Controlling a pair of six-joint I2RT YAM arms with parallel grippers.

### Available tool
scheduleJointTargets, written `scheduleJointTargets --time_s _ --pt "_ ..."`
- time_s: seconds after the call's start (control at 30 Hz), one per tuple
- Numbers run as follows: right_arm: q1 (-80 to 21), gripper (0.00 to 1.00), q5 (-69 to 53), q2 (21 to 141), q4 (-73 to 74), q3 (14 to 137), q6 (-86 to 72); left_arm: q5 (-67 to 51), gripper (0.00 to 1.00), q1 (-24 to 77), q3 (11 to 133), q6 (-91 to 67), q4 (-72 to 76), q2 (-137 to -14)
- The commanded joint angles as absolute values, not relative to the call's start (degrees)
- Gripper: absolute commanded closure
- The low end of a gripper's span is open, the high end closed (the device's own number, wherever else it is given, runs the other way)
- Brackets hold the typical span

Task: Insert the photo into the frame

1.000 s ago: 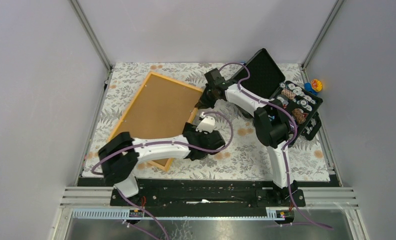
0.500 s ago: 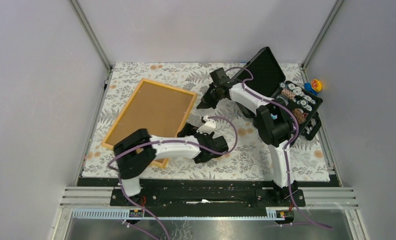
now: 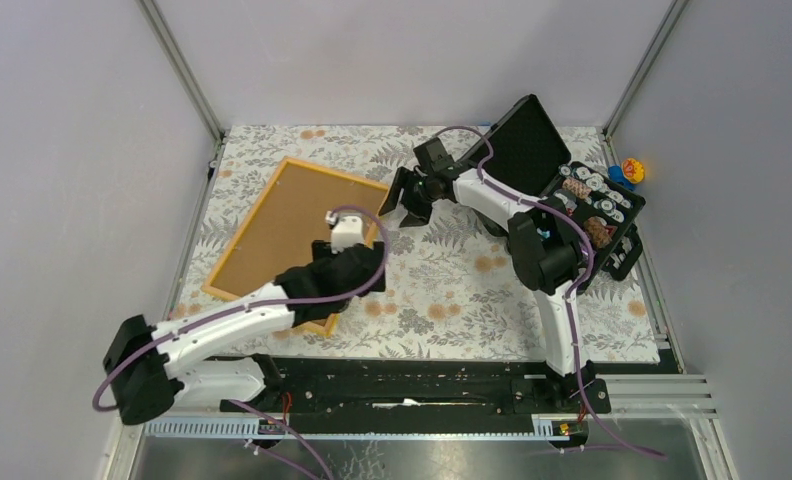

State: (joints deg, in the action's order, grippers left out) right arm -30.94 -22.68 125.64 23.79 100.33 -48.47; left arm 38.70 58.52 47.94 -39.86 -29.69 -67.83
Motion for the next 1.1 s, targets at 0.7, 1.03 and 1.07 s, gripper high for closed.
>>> scheduleJointTargets --time_s 0.7,1.03,1.07 --pt "-36.3 0.19 -16.3 96.8 15.3 69.7 -27.0 8.9 0.52 27.8 66.8 -28.8 -30.6 -98.8" --pt "-36.4 0.23 -20.6 95.1 10.6 62.5 -25.7 12.3 0.53 32.0 71.3 -28.5 -31.5 -106.2" --pt "-36.3 0.24 -20.7 95.1 10.5 62.0 -25.8 12.7 0.54 32.0 71.9 -28.5 -31.9 -107.2"
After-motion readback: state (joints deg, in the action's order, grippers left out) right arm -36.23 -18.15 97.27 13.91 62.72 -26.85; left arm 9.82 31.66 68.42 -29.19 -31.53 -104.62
